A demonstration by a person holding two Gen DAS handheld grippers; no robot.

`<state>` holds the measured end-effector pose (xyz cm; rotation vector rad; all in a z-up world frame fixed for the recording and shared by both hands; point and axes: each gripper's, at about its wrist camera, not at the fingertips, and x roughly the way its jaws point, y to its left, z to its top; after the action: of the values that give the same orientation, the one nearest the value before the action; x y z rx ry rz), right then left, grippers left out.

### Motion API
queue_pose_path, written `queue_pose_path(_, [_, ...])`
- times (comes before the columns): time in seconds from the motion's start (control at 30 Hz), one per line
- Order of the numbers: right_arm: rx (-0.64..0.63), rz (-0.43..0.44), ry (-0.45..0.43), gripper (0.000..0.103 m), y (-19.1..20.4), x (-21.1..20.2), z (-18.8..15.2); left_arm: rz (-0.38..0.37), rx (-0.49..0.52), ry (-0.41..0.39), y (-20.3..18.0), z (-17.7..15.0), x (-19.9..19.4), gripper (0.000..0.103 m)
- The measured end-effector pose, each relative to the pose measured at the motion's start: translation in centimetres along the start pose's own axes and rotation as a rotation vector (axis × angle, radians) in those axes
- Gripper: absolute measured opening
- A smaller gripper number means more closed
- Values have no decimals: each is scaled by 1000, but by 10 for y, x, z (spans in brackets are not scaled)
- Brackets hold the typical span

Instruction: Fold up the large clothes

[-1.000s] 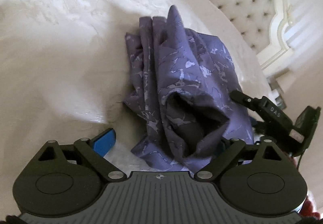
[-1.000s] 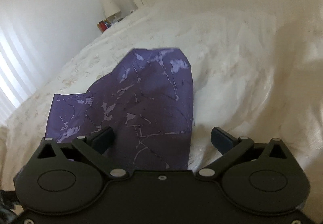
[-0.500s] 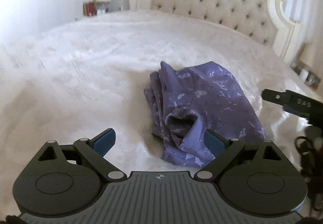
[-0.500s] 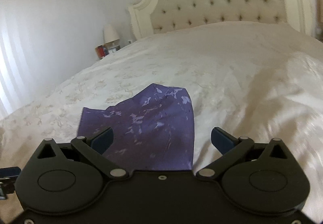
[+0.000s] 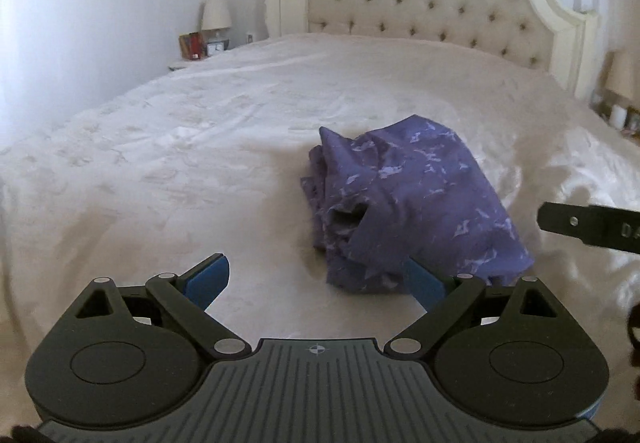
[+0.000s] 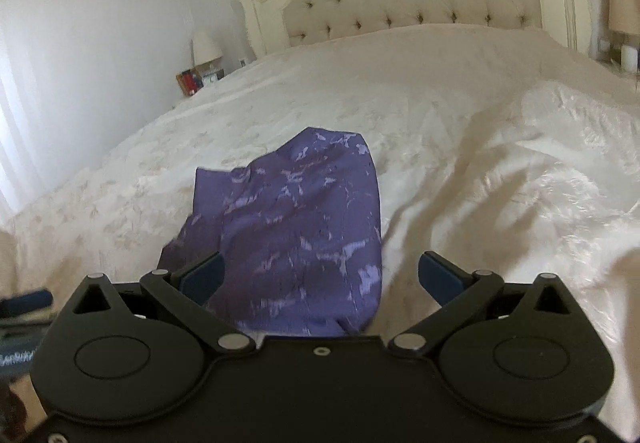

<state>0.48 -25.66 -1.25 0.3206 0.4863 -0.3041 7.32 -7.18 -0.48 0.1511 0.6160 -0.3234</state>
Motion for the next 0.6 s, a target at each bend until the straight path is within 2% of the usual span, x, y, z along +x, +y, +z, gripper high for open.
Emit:
queue_pose_path(0.13, [-27, -12, 26, 102, 5, -13, -9, -44, -38, 30, 6, -5, -4, 95])
queue_pose_path(0.43, [-117, -44, 33, 102, 22, -36, -23, -18, -37, 54, 5, -12, -12, 95])
queue_pose_path(0.6, [-101, -94, 18, 102, 23, -41, -27, -29, -37, 70, 4, -15, -14, 95])
